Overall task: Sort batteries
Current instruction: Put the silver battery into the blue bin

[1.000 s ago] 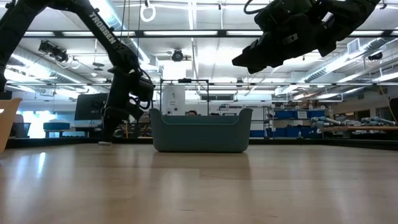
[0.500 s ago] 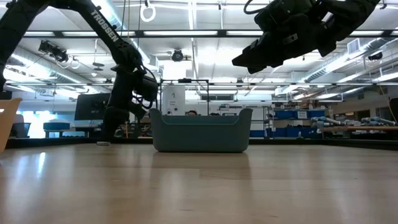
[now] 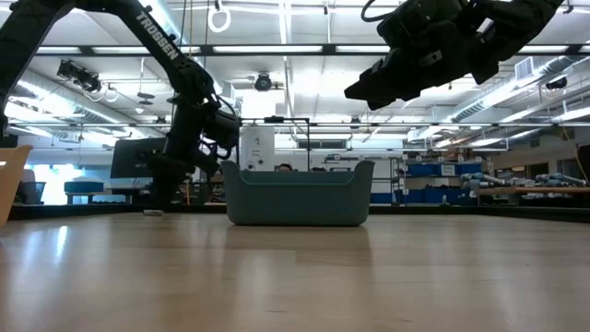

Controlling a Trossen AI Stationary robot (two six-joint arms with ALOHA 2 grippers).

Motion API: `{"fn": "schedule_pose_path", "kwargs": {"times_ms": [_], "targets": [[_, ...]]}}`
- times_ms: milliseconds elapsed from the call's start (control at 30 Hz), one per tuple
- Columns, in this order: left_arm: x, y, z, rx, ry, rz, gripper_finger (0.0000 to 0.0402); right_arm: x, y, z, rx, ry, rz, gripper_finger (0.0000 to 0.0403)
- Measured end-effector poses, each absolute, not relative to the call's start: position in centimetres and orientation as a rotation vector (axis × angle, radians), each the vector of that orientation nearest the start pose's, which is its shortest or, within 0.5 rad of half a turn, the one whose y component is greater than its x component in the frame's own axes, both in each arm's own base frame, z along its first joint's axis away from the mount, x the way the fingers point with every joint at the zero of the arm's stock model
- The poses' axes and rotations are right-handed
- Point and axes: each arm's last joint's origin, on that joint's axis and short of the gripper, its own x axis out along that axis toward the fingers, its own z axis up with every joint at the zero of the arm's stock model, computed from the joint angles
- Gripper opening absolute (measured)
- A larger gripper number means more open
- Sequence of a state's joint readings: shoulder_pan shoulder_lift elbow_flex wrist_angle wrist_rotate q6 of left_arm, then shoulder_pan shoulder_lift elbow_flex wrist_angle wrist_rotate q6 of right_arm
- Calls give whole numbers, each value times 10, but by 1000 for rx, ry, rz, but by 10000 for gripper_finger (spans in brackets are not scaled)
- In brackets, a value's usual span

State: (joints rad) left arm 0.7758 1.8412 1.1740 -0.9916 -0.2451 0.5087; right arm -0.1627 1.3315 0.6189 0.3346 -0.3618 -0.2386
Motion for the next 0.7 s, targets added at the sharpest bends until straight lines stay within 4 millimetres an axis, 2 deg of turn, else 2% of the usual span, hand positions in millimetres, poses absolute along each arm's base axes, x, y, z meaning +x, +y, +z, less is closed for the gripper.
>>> {"fn": "schedule_pose_path", "kwargs": {"times_ms": [167,267,433,700], "targets": [[215,224,157,-94,1766,267,163,268,-34,210,-137,341,239,10],[210,218,147,-66,1792,200,163,268,-34,210,-137,341,239,10],[205,215,137,2,1803,187,163,268,-34,210,-137,341,239,10],[204,216,135,-3,1791,170,163,268,-33,210,-137,341,242,10]]}}
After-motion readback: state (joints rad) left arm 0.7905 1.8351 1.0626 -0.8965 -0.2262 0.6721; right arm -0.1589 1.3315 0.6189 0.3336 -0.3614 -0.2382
